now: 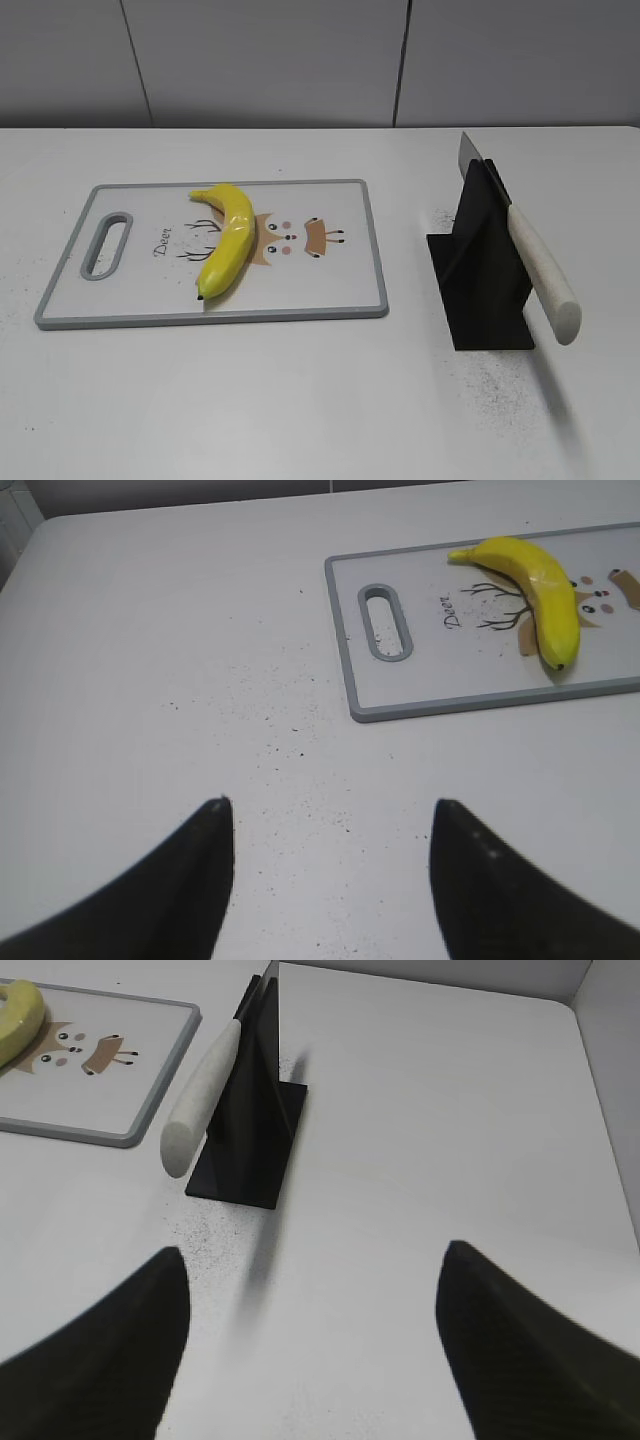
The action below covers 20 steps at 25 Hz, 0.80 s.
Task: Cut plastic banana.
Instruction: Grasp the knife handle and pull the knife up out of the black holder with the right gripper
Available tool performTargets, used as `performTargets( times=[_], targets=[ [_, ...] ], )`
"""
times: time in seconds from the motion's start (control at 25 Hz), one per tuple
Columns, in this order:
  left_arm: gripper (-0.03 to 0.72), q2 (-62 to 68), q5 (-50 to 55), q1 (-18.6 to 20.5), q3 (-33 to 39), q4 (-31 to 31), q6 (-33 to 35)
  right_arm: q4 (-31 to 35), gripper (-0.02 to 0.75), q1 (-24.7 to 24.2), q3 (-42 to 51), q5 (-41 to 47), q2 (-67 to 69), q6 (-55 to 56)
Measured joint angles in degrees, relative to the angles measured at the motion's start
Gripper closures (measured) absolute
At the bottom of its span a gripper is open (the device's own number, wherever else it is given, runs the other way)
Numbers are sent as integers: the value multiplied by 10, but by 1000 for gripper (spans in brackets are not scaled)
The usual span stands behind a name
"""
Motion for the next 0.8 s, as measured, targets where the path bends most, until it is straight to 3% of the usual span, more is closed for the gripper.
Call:
performTargets(
  times=[0.8],
  targets=[
    [114,0,0,0,0,0,0,0,158,0,0,0,0,0]
  ],
)
